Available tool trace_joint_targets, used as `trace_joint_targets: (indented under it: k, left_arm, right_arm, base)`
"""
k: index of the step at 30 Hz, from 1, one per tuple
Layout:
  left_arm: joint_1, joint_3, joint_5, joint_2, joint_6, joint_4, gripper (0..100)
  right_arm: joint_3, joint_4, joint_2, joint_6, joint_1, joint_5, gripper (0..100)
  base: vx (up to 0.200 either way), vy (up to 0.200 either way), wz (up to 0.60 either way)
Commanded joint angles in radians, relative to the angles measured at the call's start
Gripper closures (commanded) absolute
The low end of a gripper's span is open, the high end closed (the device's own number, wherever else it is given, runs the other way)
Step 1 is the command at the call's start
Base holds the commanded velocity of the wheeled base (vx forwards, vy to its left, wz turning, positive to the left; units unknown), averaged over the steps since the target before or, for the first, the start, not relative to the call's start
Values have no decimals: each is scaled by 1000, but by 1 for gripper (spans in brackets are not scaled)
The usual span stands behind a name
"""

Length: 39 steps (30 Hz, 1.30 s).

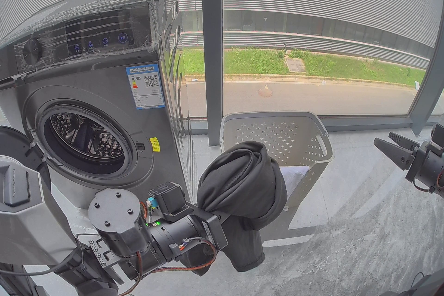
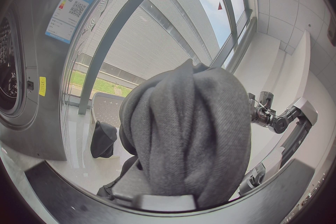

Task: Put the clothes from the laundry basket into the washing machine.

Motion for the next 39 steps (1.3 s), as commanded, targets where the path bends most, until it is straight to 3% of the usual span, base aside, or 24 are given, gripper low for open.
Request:
trace_joint_targets:
  k: [1, 4, 39]
  left_arm:
    - [-3, 17, -5, 15, 0, -12, 100]
    - [3, 31, -4, 12, 8, -12, 100]
    - [60, 101, -4, 4, 16, -12, 100]
  right_arm:
    - [1, -2, 0, 1, 1, 1, 0]
    - [3, 0, 0, 0, 1, 1, 0]
    - [-8, 0, 0, -4, 7, 4, 0]
  base:
    - [0, 0, 0]
    - [0, 0, 0]
    - [0, 200, 0]
